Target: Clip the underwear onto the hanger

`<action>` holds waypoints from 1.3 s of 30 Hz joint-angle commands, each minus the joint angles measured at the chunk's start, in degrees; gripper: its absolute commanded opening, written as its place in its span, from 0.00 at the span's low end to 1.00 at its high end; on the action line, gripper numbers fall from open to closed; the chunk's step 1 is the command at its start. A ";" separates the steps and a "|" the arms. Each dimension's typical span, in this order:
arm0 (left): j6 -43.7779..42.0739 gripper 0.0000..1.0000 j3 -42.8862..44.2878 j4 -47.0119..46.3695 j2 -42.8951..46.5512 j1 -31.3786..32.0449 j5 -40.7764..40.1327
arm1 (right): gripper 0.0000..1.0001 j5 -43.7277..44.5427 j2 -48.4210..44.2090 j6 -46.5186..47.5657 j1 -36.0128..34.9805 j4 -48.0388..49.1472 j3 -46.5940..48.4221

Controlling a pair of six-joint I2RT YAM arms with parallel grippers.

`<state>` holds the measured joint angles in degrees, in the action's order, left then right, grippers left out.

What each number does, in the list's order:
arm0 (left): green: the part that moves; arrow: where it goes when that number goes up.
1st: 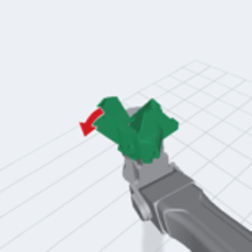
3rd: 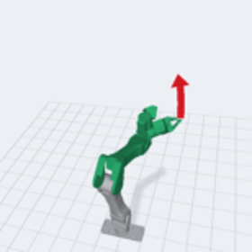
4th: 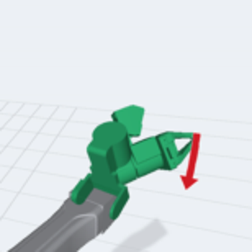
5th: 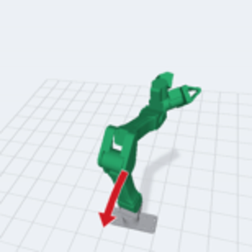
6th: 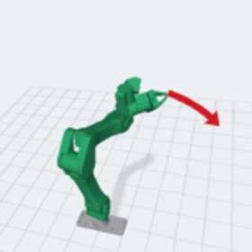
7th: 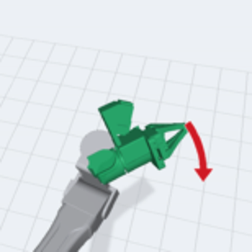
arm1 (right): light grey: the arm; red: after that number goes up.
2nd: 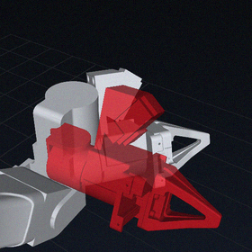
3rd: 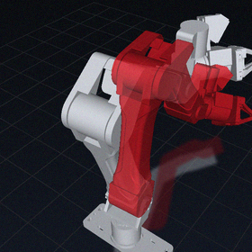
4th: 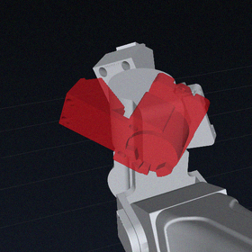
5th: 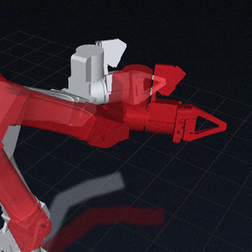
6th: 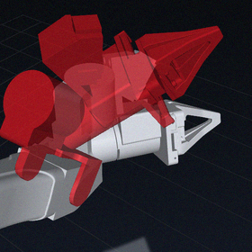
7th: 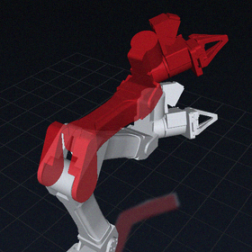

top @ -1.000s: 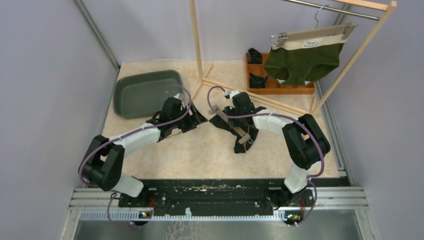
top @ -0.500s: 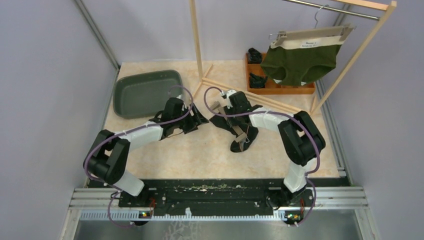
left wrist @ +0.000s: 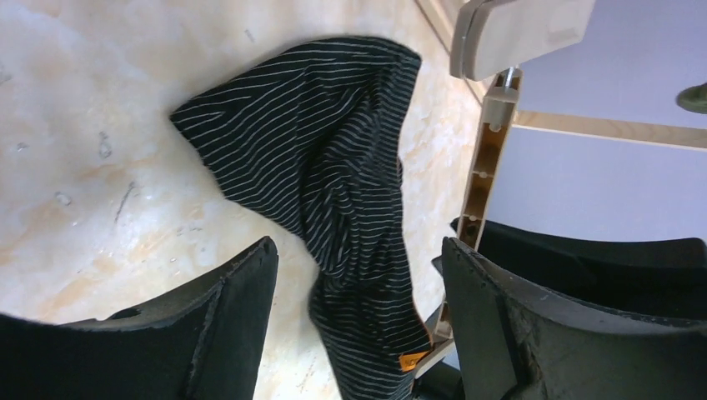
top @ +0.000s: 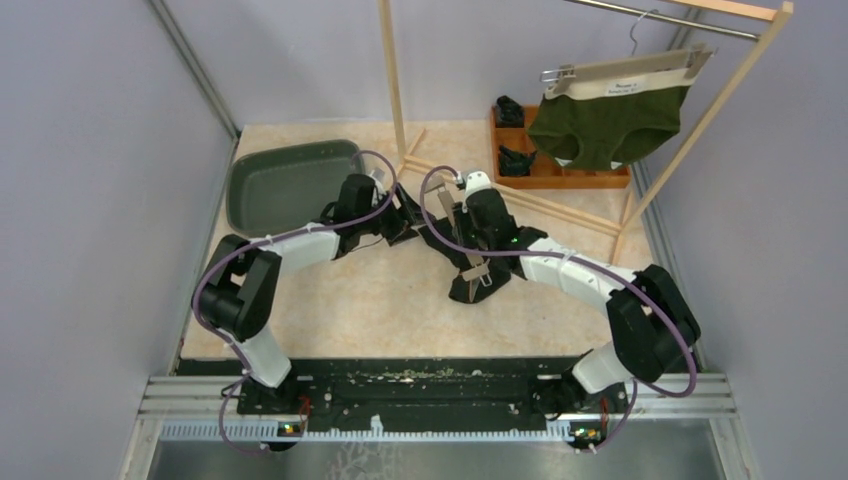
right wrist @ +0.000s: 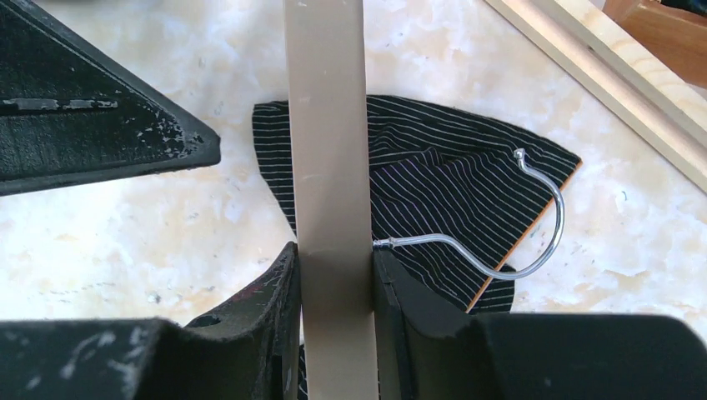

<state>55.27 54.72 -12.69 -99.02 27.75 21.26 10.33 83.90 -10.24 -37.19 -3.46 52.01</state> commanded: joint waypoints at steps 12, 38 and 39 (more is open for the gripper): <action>8.05 0.74 -0.65 -16.69 1.04 3.53 -3.03 | 0.06 2.22 -2.51 -15.72 -1.46 4.63 0.54; 10.11 0.02 3.51 -22.55 -5.39 6.53 -2.76 | 0.21 -2.78 -5.69 -20.71 -2.36 6.35 -0.19; 10.00 0.00 3.47 -22.54 -5.35 6.53 -2.76 | 0.27 -2.32 -6.52 -20.44 -2.33 5.79 -0.11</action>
<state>65.25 56.73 -31.70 -103.85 34.00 18.37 8.34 82.32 -29.93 -38.87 -0.03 51.64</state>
